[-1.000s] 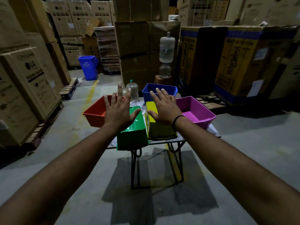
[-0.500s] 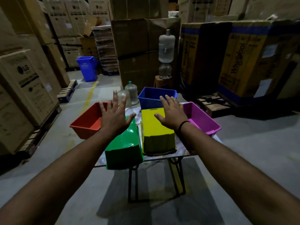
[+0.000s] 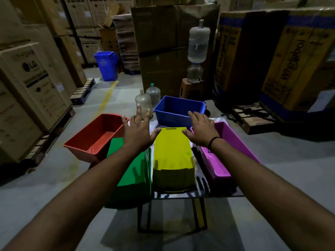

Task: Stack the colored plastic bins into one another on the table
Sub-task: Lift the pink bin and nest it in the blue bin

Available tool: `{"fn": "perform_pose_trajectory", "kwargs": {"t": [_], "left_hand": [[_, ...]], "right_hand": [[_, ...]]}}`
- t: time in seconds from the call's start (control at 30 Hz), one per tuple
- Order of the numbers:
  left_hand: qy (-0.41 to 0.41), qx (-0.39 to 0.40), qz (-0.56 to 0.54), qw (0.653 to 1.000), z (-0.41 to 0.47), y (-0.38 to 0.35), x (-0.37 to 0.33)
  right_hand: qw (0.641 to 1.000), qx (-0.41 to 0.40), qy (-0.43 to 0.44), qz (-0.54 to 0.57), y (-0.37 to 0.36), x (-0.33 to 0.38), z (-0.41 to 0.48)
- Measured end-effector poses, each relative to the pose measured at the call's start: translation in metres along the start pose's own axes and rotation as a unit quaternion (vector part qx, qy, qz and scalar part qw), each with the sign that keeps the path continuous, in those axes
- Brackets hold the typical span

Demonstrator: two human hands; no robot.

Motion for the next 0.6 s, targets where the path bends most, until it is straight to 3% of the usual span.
{"fn": "perform_pose_trajectory", "kwargs": {"t": [0.6], "left_hand": [[-0.064, 0.074, -0.013, 0.995, 0.152, -0.124, -0.006]], "right_hand": [[0.994, 0.072, -0.077, 0.006, -0.09, -0.054, 0.116]]}}
Point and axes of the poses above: each hand's wrist, its own z-axis towards the middle knuckle, its own y-axis out of the back of the hand, x = y × z, the point moved 6 cm from there along z, towards the middle knuckle, and after that the axes turned 9 degrees about y, right-handed, at the moved point
